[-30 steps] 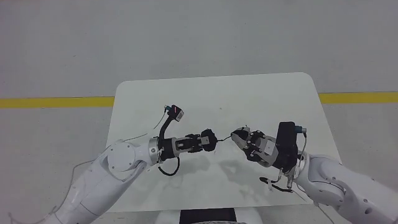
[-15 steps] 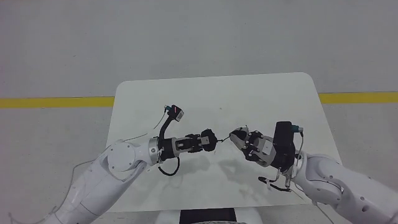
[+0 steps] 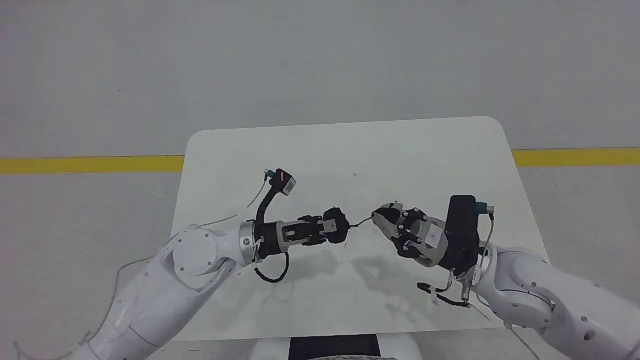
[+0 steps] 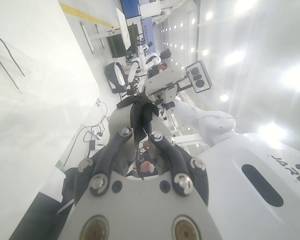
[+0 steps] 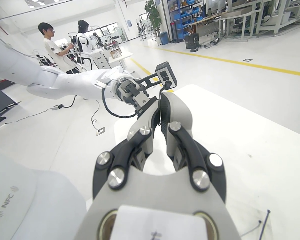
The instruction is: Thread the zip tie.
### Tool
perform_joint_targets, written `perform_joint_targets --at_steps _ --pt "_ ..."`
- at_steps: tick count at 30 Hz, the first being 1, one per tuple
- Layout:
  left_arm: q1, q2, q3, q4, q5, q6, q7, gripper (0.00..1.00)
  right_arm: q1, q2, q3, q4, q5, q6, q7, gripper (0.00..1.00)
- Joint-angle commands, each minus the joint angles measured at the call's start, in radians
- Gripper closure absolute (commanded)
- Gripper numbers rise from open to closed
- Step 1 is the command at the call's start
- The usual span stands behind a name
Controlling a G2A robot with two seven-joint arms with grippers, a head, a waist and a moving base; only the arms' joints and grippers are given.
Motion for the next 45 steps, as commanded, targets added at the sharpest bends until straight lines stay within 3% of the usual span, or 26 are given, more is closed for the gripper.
perform_joint_targets --at_steps 1,31,45 --pt "0.0 0.0 0.0 0.0 0.0 0.0 0.0 1.0 -0.003 0.003 0.002 -0.003 -0.002 0.0 -0.002 1.0" --pt "0.0 0.0 0.0 0.0 0.0 0.0 0.0 1.0 0.055 -0.001 -0.069 0.015 0.011 0.0 -0.005 1.0" --pt "0.0 0.0 0.0 0.0 0.0 0.0 0.0 1.0 0.066 0.014 -0.073 0.017 0.002 0.0 -0.034 1.0"
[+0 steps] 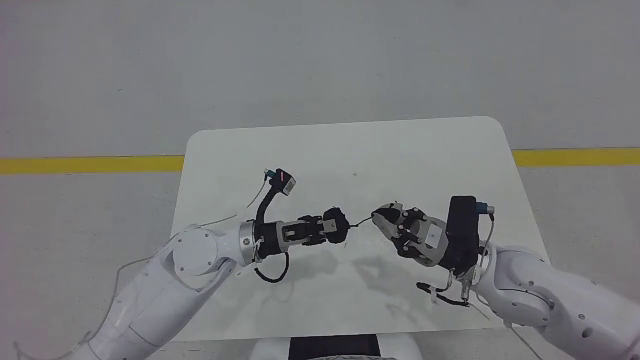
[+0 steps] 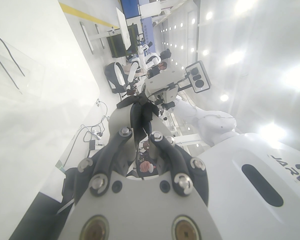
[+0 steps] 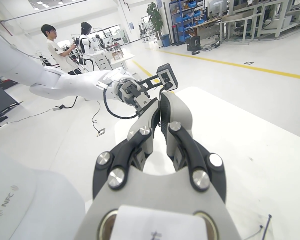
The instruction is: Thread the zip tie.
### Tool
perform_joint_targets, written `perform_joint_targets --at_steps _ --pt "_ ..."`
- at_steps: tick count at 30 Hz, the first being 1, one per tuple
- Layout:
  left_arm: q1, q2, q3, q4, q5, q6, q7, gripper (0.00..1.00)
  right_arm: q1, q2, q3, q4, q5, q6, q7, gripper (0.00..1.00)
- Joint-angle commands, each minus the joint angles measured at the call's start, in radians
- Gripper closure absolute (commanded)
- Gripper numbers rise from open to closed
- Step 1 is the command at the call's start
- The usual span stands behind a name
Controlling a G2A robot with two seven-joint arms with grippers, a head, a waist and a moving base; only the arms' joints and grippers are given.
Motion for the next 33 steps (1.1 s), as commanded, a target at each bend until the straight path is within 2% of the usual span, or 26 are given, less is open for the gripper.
perform_joint_targets --at_steps 1,33 --pt "0.0 0.0 0.0 0.0 0.0 0.0 0.0 1.0 0.002 0.001 -0.002 0.001 0.003 0.0 0.002 1.0" --pt "0.0 0.0 0.0 0.0 0.0 0.0 0.0 1.0 0.054 -0.003 -0.067 0.017 0.018 0.0 -0.003 1.0"
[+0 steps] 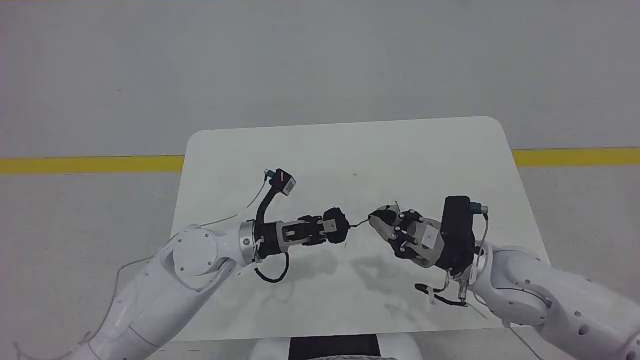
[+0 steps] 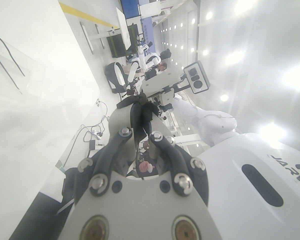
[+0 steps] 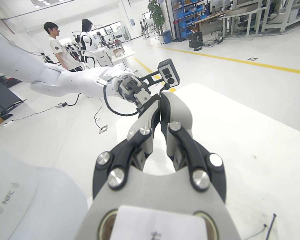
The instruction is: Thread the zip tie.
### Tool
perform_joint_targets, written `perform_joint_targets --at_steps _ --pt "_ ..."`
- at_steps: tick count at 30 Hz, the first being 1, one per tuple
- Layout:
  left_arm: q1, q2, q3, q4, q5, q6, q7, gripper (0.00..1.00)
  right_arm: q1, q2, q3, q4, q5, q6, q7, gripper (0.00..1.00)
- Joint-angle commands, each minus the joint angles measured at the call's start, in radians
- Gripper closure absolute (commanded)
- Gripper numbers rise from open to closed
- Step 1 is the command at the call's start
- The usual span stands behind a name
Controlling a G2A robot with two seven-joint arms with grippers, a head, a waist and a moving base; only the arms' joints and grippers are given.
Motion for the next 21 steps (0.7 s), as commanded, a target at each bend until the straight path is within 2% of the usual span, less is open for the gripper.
perform_joint_targets --at_steps 1,21 --pt "0.0 0.0 0.0 0.0 0.0 0.0 0.0 1.0 0.004 0.0 -0.006 0.005 0.003 0.0 -0.008 1.0" --pt "0.0 0.0 0.0 0.0 0.0 0.0 0.0 1.0 0.093 0.008 -0.135 0.038 -0.006 0.0 -0.093 1.0"
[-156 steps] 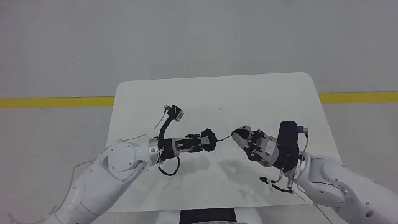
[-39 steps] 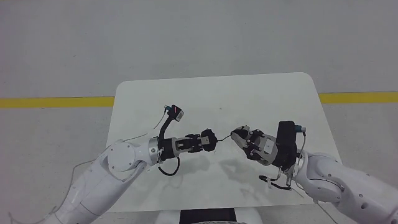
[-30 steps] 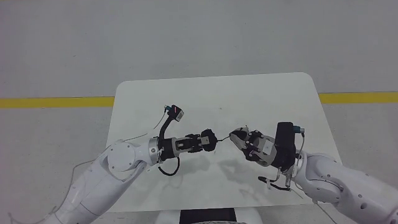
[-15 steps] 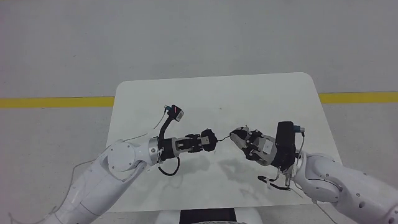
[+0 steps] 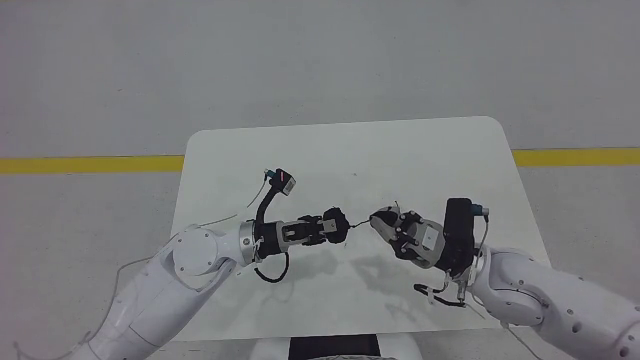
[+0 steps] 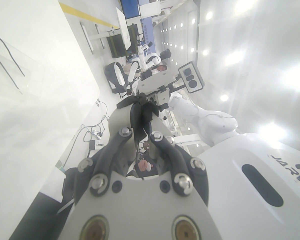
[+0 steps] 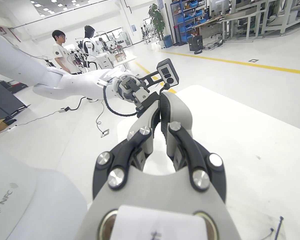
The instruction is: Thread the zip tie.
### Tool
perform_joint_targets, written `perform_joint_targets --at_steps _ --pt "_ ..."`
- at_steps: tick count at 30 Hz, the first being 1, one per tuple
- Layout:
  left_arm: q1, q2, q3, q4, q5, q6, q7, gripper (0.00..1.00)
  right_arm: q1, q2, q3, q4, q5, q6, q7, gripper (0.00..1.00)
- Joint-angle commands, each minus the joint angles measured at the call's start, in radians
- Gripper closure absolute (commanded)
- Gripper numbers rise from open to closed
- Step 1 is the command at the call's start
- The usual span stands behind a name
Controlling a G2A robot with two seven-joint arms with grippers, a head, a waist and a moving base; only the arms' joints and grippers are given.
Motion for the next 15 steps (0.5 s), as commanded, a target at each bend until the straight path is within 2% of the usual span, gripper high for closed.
perform_joint_targets --at_steps 1,15 --pt "0.0 0.0 0.0 0.0 0.0 0.0 0.0 1.0 0.011 0.001 -0.017 0.0 -0.005 0.0 -0.008 1.0" --pt "0.0 0.0 0.0 0.0 0.0 0.0 0.0 1.0 0.019 0.002 -0.028 0.001 -0.009 0.0 -0.012 1.0"
